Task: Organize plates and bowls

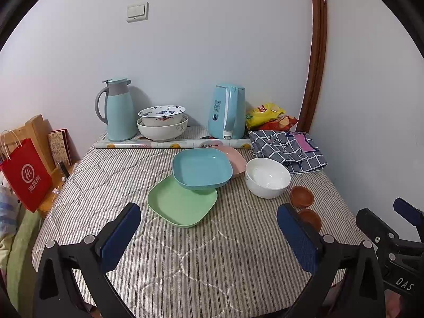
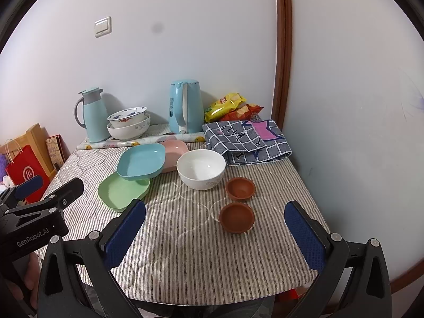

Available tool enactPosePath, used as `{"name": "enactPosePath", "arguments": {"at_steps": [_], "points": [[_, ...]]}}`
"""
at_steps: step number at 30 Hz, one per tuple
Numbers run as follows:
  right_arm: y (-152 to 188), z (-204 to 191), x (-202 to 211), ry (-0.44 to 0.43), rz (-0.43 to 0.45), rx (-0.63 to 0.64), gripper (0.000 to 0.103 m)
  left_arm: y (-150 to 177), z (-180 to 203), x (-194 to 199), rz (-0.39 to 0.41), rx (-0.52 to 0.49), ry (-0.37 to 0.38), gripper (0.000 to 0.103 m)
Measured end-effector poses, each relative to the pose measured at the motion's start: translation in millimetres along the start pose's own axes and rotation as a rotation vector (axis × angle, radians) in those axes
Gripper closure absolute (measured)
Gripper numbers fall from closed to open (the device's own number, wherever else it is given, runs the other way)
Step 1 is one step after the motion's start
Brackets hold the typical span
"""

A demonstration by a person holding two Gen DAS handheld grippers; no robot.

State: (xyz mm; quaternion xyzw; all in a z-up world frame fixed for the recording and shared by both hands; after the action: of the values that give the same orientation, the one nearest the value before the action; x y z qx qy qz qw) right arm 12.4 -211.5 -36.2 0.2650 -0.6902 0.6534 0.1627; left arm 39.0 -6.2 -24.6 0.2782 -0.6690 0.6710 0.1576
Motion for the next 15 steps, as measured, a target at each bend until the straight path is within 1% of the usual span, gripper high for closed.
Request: {"name": "enactPosePath", "arguments": {"at_steps": [15], "points": [[0.4,2.3,1.7,-0.002,0.004,-0.005,0.000,2.0,0.0,2.0,0.004,0.001,0.000,0.000]]}}
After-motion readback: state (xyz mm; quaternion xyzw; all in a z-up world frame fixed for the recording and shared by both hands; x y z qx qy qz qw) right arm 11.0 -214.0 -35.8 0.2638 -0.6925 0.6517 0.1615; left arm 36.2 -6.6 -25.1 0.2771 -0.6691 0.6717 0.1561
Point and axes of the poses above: each gripper's, at about its wrist camera, not at the fingertips, and x roughly against the way its jaws point, z to its right, y to its underside, the point moved 5 cm from there along -x, roughly the way its jaws point, and after that the axes turned 9 degrees about -y, right-handed, at the moved point
